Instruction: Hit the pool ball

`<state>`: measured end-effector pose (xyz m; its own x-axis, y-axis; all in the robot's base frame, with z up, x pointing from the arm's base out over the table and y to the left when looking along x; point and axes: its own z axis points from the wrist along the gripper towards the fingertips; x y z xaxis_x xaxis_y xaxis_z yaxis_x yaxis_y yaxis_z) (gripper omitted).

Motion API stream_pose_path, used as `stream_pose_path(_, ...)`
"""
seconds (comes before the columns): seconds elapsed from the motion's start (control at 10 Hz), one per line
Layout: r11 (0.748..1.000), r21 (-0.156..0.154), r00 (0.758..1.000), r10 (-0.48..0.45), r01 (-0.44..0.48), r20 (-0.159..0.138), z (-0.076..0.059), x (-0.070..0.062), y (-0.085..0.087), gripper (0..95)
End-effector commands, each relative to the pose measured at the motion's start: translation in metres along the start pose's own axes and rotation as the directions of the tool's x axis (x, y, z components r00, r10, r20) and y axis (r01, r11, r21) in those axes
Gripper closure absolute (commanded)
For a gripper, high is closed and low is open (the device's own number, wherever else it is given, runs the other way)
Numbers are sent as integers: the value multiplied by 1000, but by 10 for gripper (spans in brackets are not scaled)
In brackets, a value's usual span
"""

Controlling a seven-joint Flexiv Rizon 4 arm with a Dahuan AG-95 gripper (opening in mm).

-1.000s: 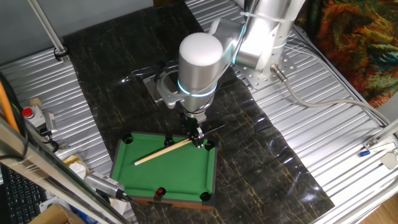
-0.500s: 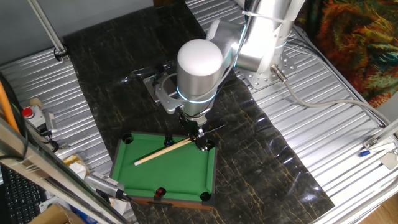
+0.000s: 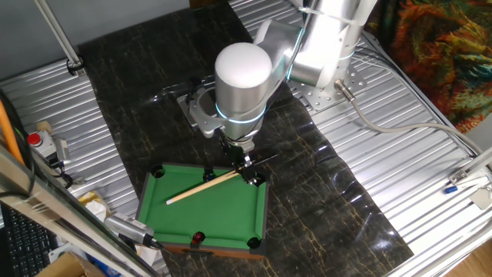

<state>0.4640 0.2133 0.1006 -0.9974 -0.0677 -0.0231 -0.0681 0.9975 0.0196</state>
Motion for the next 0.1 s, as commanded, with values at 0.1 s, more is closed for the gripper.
stream_pose_path(0.1, 1000, -23, 1000, 14, -14, 0, -1, 2, 0, 0)
